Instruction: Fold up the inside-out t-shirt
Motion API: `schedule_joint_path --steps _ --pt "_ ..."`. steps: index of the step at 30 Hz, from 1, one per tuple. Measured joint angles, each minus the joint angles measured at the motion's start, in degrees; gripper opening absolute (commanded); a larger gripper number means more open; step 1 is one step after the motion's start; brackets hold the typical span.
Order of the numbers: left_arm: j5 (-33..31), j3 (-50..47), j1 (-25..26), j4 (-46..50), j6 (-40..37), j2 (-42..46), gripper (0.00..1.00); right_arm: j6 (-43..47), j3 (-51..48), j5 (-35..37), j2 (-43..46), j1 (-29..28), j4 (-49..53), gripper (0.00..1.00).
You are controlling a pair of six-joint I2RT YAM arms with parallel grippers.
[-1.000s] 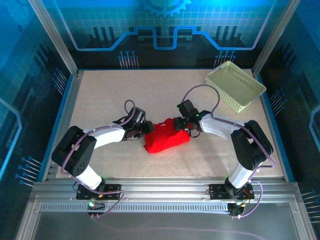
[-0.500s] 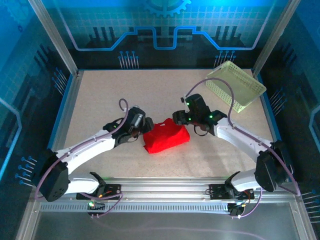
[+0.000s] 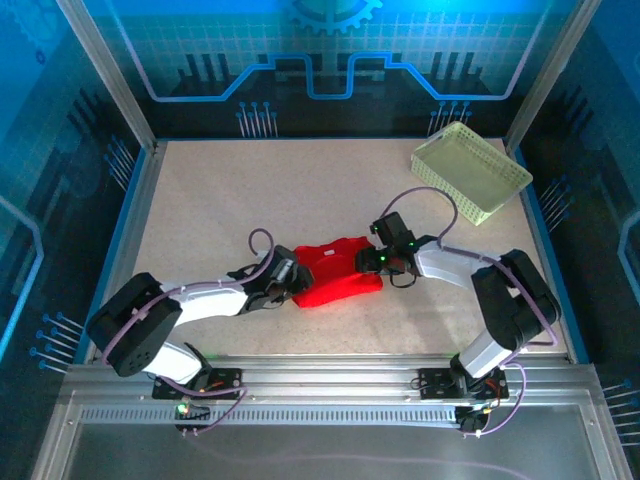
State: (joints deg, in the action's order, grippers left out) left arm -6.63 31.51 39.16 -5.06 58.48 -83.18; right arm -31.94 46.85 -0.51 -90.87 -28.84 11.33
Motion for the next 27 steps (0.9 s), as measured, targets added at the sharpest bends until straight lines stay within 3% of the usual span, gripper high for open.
schedule_joint_path --steps 3,8,13,19,22,25,27 --pt "-0.6 -0.7 0.1 4.3 0.1 4.5 0.64 0.3 -0.3 0.2 4.3 0.0 1.4 0.68" --pt "-1.7 -0.8 0.1 10.3 1.3 13.2 0.66 0.0 -1.4 0.1 10.4 -0.1 2.3 0.68" --pt "0.6 -0.8 1.7 9.1 2.7 10.4 0.65 -1.6 -4.7 0.1 10.1 -2.3 2.5 0.63" --pt "3.6 -0.4 2.2 5.9 4.9 1.8 0.44 -4.5 -5.7 0.6 5.0 -7.2 0.5 0.59" --pt "5.6 -0.5 -0.3 6.3 5.2 1.4 0.36 -5.9 -4.6 1.4 2.1 -9.9 -1.2 0.58" --pt "10.6 -1.0 -5.5 6.3 3.9 1.9 0.35 -7.6 -0.5 1.9 -2.1 -12.4 -2.6 0.58" --pt "10.7 -0.9 -12.1 7.5 1.0 2.5 0.36 -9.1 3.8 2.0 -6.1 -13.9 -3.4 0.60"
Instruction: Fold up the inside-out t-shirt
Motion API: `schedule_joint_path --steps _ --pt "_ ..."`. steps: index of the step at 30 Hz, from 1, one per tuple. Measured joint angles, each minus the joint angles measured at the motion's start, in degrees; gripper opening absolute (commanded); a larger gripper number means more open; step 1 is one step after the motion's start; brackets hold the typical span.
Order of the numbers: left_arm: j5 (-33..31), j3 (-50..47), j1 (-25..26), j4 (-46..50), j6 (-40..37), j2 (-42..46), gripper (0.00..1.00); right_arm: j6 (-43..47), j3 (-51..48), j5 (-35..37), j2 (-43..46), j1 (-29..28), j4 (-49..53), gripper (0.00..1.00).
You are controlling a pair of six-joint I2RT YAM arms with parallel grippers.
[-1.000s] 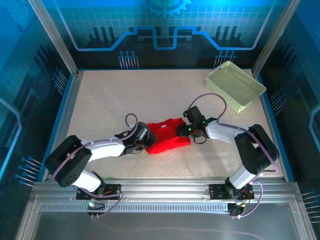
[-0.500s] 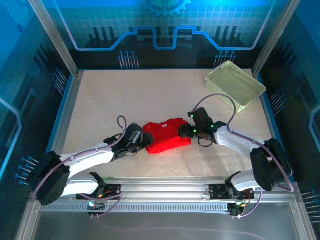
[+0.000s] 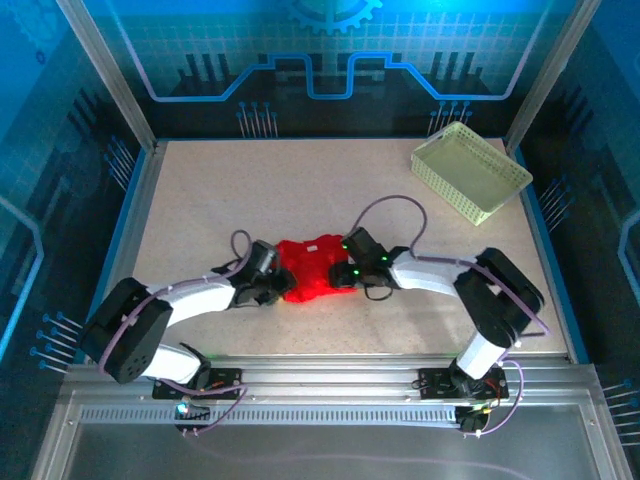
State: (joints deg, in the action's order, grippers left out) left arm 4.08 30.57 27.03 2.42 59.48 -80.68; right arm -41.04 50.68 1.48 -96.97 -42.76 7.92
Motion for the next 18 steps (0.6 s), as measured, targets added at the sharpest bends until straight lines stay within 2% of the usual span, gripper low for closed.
schedule_joint_path --steps 3,4,6,9,11,14,16,18 --pt "-2.8 1.2 -11.1 3.8 -5.7 1.2 0.38 -2.5 8.0 -0.2 -6.8 -2.3 -0.9 0.61" --pt "-3.7 2.2 -14.2 5.4 -7.5 1.3 0.42 -3.1 10.8 -0.2 -8.9 -3.0 -0.9 0.62" --pt "-6.4 6.1 -21.4 9.9 -11.5 1.2 0.56 -4.3 17.0 0.5 -12.9 -4.3 -0.4 0.68" --pt "-8.6 12.5 -29.4 13.4 -16.0 0.5 0.65 -5.5 23.4 0.4 -16.0 -4.5 0.2 0.74" --pt "-9.3 16.5 -33.4 15.0 -17.6 -0.3 0.68 -5.7 25.5 -0.2 -16.2 -3.6 0.3 0.80" --pt "-10.1 19.8 -34.2 17.5 -18.7 0.3 0.72 -4.3 25.8 0.0 -13.8 -2.0 2.1 0.84" --pt "-11.0 20.1 -30.1 19.9 -18.9 2.8 0.74 -2.6 23.8 1.4 -9.9 -1.0 3.4 0.84" --pt "-11.5 20.1 -22.2 22.5 -17.5 6.4 0.74 -0.3 20.2 3.3 -3.6 -0.3 5.7 0.84"
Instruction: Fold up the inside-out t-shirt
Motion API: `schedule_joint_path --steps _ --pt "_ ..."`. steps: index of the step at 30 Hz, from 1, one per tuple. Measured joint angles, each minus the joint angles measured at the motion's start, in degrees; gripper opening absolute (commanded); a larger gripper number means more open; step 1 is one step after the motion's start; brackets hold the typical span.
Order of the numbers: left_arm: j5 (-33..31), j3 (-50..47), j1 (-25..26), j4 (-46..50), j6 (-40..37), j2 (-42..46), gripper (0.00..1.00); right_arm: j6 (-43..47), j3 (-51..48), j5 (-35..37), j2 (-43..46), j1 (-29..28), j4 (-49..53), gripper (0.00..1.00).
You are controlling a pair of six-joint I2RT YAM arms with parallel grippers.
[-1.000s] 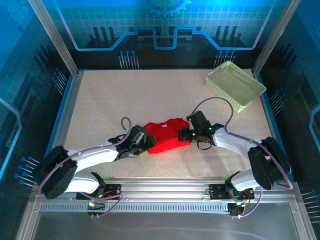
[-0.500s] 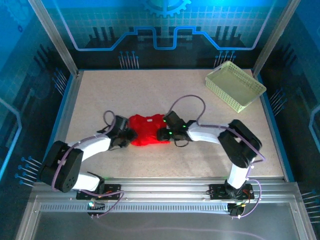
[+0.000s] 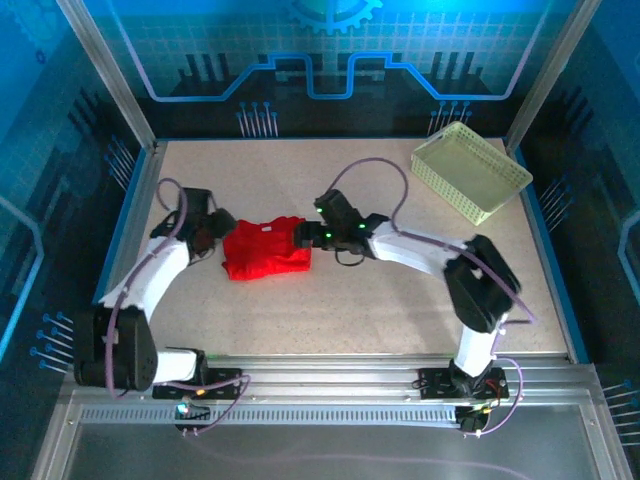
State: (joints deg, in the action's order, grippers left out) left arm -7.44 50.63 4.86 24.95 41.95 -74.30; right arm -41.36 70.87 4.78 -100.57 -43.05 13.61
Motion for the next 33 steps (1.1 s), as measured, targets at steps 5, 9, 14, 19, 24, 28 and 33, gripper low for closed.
schedule_joint_path --steps 5,9,14,19,24,28,33 --pt "-0.9 -1.3 20.3 1.4 7.8 3.5 0.75 4.5 -7.3 3.6 14.2 1.9 4.3 0.84" --pt "-1.2 -2.2 25.6 1.0 12.9 -3.2 0.76 5.7 -14.5 4.5 20.7 4.0 5.7 0.85" --pt "-2.5 0.1 25.4 0.3 13.4 -16.9 0.69 5.8 -21.8 4.7 23.7 4.6 6.8 0.85" --pt "-4.6 5.3 21.0 2.9 8.0 -22.6 0.66 5.8 -24.4 4.9 25.7 4.7 7.2 0.85" --pt "-8.3 12.9 11.1 6.4 -1.2 -25.9 0.66 5.9 -24.4 5.2 27.0 5.2 7.1 0.85" --pt "-9.2 19.6 4.8 8.8 -7.0 -30.8 0.67 5.9 -24.4 5.3 27.1 5.9 7.2 0.85" --pt "-8.9 30.1 -1.2 11.3 -11.6 -39.4 0.67 6.5 -24.4 5.5 28.8 7.0 8.0 0.85"
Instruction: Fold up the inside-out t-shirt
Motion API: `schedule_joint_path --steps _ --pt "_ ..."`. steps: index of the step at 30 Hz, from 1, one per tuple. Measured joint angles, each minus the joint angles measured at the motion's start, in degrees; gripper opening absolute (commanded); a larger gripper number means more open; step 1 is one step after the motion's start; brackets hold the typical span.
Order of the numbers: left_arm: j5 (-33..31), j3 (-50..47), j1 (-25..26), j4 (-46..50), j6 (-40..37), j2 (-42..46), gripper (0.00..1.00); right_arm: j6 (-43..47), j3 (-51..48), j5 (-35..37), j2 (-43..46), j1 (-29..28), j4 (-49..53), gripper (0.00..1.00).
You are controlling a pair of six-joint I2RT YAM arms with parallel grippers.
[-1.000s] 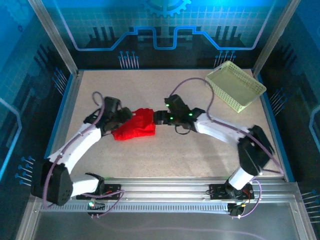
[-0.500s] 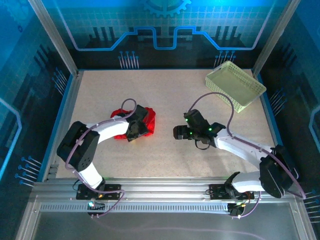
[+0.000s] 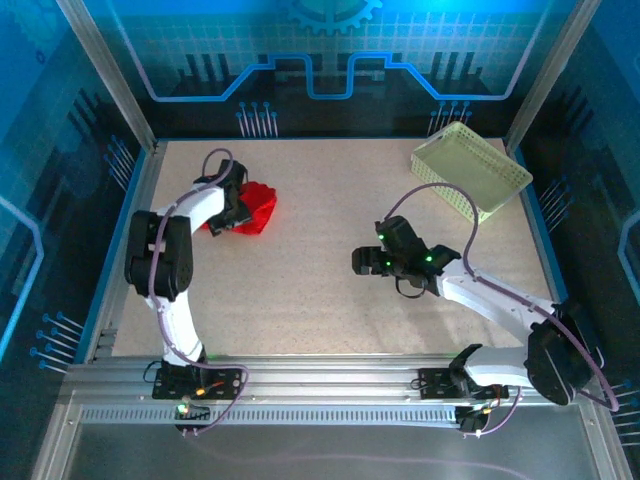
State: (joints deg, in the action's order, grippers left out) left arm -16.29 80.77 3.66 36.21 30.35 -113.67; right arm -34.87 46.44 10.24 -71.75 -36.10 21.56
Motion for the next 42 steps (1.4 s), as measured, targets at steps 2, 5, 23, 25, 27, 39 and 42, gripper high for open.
schedule_joint_path --steps 2,5,23,25,27,39,42 --pt "0.9 4.3 -1.9 0.6 -0.7 -3.7 0.67 0.1 0.0 0.1 1.1 0.6 0.4 0.85" --pt "2.3 9.8 -4.7 1.6 -0.8 -8.5 0.67 0.3 0.0 0.2 2.8 1.3 1.0 0.85" --pt "5.1 8.2 -12.5 0.3 -3.7 -4.7 0.84 1.8 -1.8 1.6 6.9 6.1 3.7 0.86" --pt "5.6 7.1 -10.7 0.2 -4.2 -2.3 0.79 2.1 -1.8 1.6 7.8 7.7 3.9 0.86" --pt "5.6 7.3 -8.8 -1.6 -5.2 -1.0 0.74 2.4 -1.8 1.5 8.4 8.5 4.0 0.86" --pt "8.2 23.5 -4.5 -3.0 -8.2 -11.8 0.58 2.6 -4.9 1.1 9.7 8.6 4.5 0.86" --pt "10.3 26.6 -4.4 -2.3 -7.8 -16.0 0.56 2.5 -5.6 1.1 10.2 8.6 4.7 0.86"
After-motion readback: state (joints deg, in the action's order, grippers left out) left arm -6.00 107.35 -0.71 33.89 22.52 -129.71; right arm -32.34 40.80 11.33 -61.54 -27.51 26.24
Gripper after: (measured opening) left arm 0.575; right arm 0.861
